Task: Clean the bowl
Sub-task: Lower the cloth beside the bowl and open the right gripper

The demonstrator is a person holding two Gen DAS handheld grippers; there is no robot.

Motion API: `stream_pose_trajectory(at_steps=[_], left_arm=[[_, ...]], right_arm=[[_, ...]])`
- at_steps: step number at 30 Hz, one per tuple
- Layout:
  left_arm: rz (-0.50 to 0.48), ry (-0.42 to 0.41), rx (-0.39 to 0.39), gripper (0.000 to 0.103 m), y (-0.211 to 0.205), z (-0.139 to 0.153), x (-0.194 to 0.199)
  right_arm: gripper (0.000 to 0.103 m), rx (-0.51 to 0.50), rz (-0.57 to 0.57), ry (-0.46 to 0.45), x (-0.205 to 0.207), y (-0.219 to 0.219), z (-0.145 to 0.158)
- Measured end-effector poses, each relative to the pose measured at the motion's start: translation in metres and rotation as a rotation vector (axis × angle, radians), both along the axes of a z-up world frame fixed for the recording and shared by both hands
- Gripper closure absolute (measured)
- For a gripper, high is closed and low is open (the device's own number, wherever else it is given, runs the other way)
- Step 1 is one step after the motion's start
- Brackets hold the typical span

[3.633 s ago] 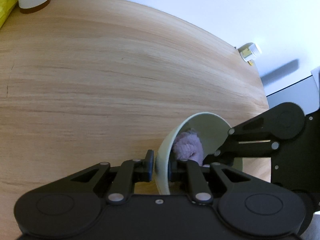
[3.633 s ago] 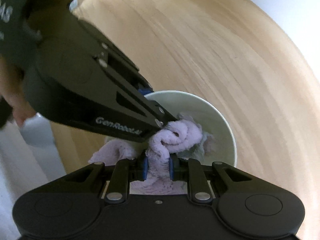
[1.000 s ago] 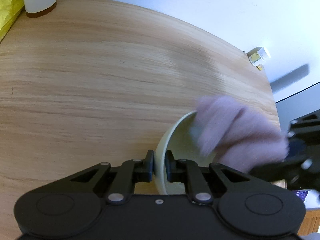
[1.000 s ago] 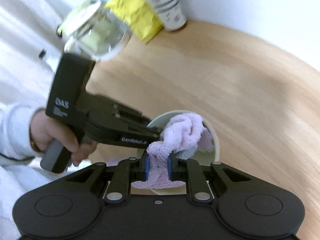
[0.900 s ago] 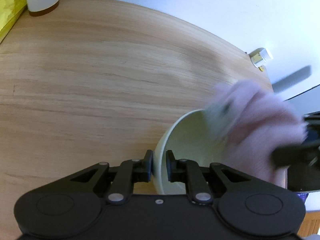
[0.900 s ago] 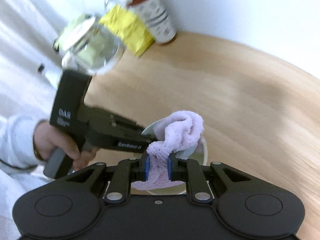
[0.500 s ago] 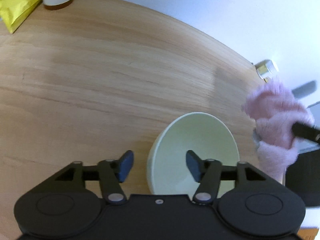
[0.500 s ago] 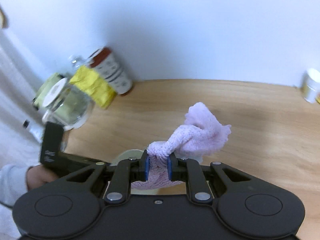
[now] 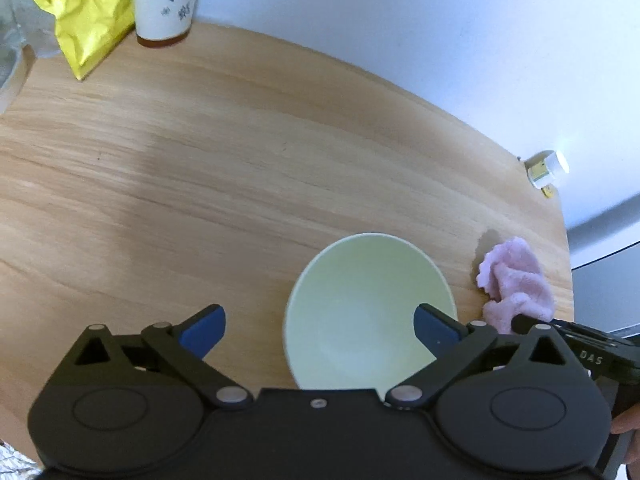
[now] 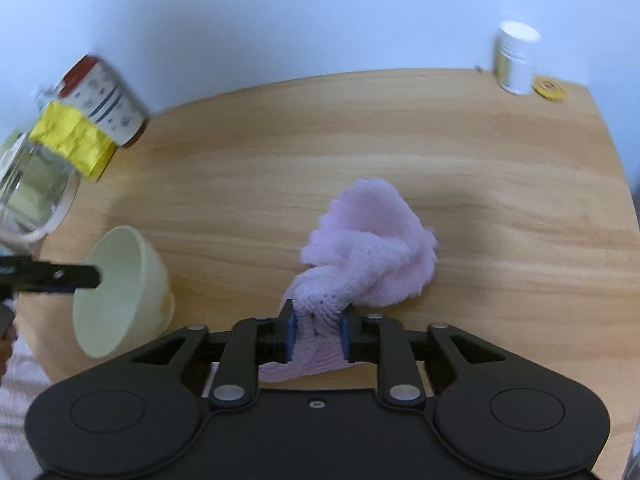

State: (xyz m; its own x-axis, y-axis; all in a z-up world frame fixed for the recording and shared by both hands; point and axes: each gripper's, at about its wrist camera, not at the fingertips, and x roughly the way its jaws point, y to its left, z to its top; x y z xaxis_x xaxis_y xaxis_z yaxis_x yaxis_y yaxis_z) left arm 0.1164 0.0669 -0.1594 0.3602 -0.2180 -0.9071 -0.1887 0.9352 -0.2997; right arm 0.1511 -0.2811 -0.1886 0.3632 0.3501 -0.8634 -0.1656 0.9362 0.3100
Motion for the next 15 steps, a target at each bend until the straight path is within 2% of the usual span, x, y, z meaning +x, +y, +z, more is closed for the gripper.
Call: stream_pose_trajectory(at_steps=[1, 4, 6, 7, 9, 11, 13, 15], left_arm=[[0.004, -0.001, 0.015, 0.001, -0.004, 0.002, -0.001], [0.013, -0.015, 0.026, 0.001, -0.010, 0.009, -0.006], [0.018, -0.027, 0.022, 0.001, -0.012, 0.014, -0.011], [0.023, -0.032, 0.019, 0.001, -0.012, 0.017, -0.014], [0.012, -0.046, 0.016, 0.000, -0.016, 0.027, -0.022], [0.010, -0.057, -0.004, 0.000, -0.018, 0.035, -0.029], [0.001, -0.065, -0.029, 0.000, -0.019, 0.040, -0.035], [-0.021, -0.069, -0.002, 0.001, -0.023, 0.048, -0.040]], right_arm=[[0.056, -0.015, -0.008, -0.010, -0.001, 0.000, -0.001], [0.049, -0.018, -0.018, -0.010, -0.002, -0.001, -0.006], [0.040, -0.011, -0.025, -0.004, -0.003, -0.003, -0.010], [0.032, -0.018, -0.029, -0.005, -0.005, -0.004, -0.010], [0.022, -0.041, -0.042, -0.014, -0.009, -0.002, -0.009], [0.005, -0.053, -0.068, -0.015, -0.015, -0.001, -0.007], [0.000, -0.053, -0.097, -0.015, -0.025, 0.002, -0.001], [0.000, -0.051, -0.121, -0.030, -0.036, 0.005, 0.009]])
